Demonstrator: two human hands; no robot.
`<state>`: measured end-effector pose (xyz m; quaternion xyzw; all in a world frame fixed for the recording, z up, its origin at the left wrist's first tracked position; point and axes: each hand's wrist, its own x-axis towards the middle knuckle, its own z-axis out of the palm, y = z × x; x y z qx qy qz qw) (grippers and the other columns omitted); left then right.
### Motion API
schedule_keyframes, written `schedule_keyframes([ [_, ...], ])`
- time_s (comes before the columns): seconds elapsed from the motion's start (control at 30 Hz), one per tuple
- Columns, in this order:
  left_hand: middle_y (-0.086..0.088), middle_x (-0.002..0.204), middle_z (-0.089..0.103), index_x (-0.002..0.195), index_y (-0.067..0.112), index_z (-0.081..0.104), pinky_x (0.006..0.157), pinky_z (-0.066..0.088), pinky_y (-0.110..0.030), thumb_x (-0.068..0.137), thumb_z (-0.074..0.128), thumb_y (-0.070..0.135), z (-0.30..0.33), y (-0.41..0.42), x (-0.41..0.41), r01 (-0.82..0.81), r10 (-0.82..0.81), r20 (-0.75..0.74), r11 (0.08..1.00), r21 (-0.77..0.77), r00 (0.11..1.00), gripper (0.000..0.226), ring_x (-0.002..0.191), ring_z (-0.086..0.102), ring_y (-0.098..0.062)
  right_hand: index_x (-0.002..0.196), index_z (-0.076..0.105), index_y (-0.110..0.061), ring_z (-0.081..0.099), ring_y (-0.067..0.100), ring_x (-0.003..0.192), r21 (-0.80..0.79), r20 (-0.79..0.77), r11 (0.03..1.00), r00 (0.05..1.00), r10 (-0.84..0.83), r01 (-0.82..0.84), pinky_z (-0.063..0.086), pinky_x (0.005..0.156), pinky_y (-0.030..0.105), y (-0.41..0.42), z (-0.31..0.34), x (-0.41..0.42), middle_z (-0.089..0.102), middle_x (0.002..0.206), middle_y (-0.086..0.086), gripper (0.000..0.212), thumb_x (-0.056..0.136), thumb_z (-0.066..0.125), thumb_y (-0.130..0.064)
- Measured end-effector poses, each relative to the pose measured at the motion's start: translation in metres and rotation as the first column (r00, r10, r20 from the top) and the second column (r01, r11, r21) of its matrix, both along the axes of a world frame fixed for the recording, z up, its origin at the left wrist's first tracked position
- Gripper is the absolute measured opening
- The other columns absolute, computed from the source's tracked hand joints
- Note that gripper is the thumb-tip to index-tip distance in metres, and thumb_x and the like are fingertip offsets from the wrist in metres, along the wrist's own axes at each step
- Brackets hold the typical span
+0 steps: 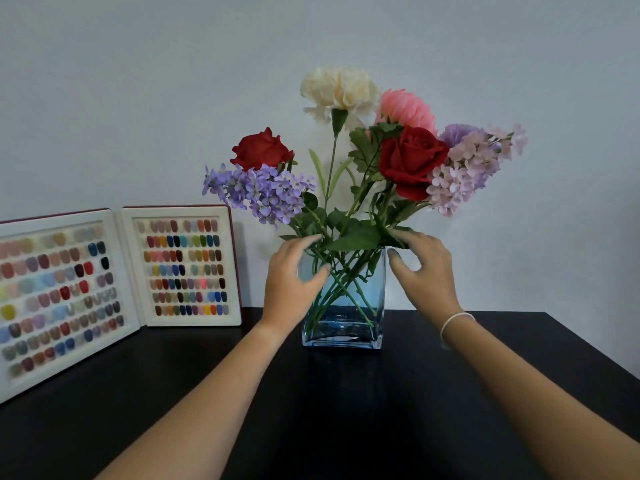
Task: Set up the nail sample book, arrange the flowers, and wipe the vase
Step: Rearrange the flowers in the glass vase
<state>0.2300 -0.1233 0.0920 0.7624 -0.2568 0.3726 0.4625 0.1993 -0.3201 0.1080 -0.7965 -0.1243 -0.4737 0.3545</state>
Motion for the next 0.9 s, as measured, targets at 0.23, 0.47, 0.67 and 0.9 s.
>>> schedule_keyframes([
  [0.23, -0.007, 0.092, 0.066, 0.101, 0.010, 0.070, 0.078, 0.043, -0.012, 0.082, 0.060, 0.008, 0.022, 0.001, 0.009, -0.067, 0.067, 0.017, 0.997, -0.037, 0.998, 0.021, 0.085, 0.059, -0.017, 0.099, 0.070, -0.017, 0.054, 0.030, 0.091, 0.118, -0.041, 0.991, 0.997, -0.065, 0.070, 0.043, 0.084, 0.048, -0.012, 0.006, 0.006, 0.072, 0.092, 0.007, 0.018, 0.086, 0.058, -0.013],
  [0.47, -0.004, 0.104, 0.063, 0.108, 0.012, 0.066, 0.078, 0.039, -0.005, 0.084, 0.060, 0.012, 0.017, 0.008, 0.014, -0.010, -0.007, -0.113, 0.990, -0.144, 0.994, 0.025, 0.095, 0.056, -0.013, 0.110, 0.064, -0.024, 0.055, 0.020, 0.101, 0.222, -0.064, 0.975, 0.997, 0.045, -0.030, 0.042, 0.090, 0.033, -0.008, -0.002, -0.001, 0.066, 0.103, -0.003, 0.026, 0.086, 0.059, -0.018],
  [0.67, 0.006, 0.117, 0.058, 0.119, 0.025, 0.057, 0.083, 0.040, -0.009, 0.087, 0.056, 0.024, -0.008, 0.019, 0.006, 0.025, -0.088, -0.245, 0.968, -0.251, 0.966, 0.031, 0.101, 0.054, -0.003, 0.124, 0.049, -0.029, 0.050, 0.009, 0.106, 0.485, -0.043, 0.873, 0.995, 0.093, -0.060, 0.039, 0.087, 0.014, -0.006, -0.033, -0.018, 0.052, 0.118, -0.011, 0.038, 0.090, 0.049, -0.011],
  [0.9, -0.009, 0.144, 0.039, 0.136, 0.016, 0.038, 0.104, 0.033, -0.034, 0.096, 0.033, 0.029, -0.077, 0.014, -0.006, 0.048, -0.340, -0.489, 0.856, -0.515, 0.803, 0.042, 0.130, 0.038, -0.023, 0.134, 0.040, -0.019, 0.044, 0.011, 0.118, 0.726, -0.263, 0.683, 0.884, 0.386, -0.083, 0.036, 0.100, 0.028, 0.007, -0.101, -0.018, 0.047, 0.138, 0.003, 0.043, 0.093, 0.043, -0.007],
])
